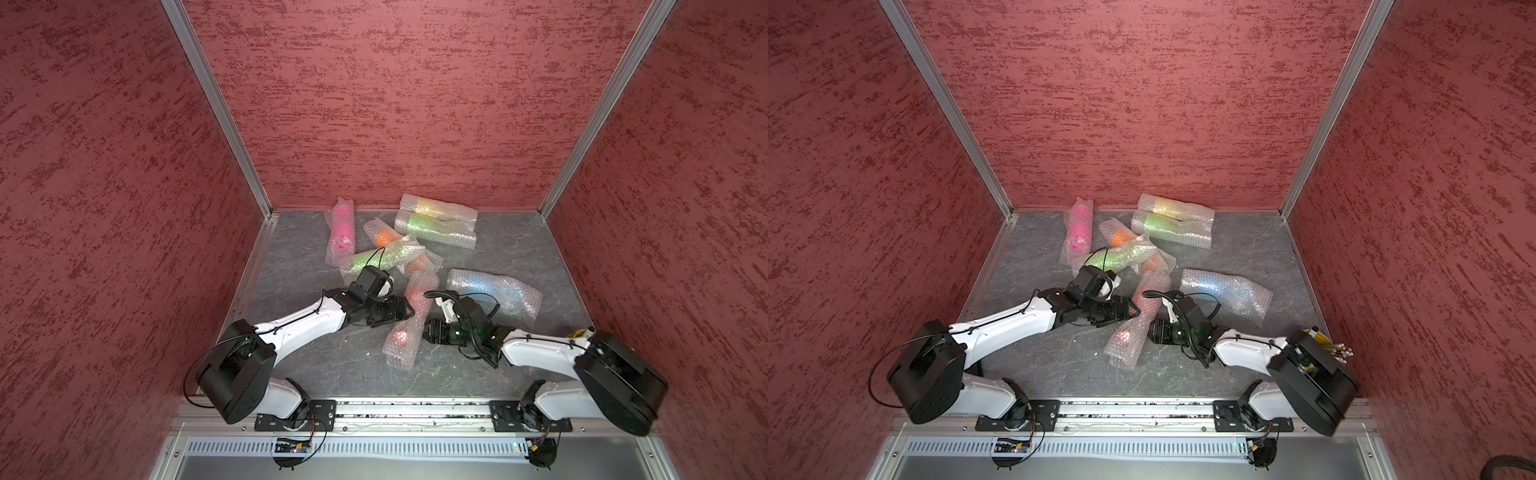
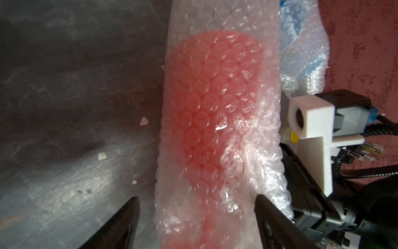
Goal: Unpack wine glasses from bubble wrap
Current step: Unwrap the bubble wrap.
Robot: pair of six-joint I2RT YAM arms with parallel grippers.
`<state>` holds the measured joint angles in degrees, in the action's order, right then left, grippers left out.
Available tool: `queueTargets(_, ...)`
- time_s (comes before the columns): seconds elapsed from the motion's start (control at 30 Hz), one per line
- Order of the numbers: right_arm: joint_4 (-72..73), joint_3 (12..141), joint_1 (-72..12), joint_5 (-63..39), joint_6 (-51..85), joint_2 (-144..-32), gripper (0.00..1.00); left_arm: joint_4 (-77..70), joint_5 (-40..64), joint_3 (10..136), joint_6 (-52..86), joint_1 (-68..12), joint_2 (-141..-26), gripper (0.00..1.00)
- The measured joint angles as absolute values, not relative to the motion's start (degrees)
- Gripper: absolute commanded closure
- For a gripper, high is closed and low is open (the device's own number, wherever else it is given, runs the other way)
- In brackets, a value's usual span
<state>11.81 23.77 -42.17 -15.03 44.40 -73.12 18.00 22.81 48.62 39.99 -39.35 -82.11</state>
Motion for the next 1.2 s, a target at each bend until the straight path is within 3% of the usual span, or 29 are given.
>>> queueTargets(0.17,3.01,24.86,-41.89,-7.94,42.59,-64.03,0.39,16.01,24.53,48.82,39.38,-40.77,-82.32,0.16)
queueTargets(0.57,-11.55,30.68,-41.28,-0.25,38.17,-63.75,0.32,12.12,28.1,47.29,39.55,-41.5,-85.43,0.16)
queueTargets(0.8,-13.85,37.06,-41.01,-1.8,34.54,-63.75,0.41,7.7,30.83,46.78,41.71,-41.5,-88.2,0.16)
queueTargets(1.0,-10.79,36.62,-40.97,-7.77,35.57,-65.23,0.59,4.36,32.6,46.0,43.59,-40.88,-86.67,0.17)
queueTargets(1.2,-6.59,33.3,-40.64,-9.91,36.71,-69.3,0.69,4.25,32.97,43.13,44.51,-36.34,-79.92,0.17)
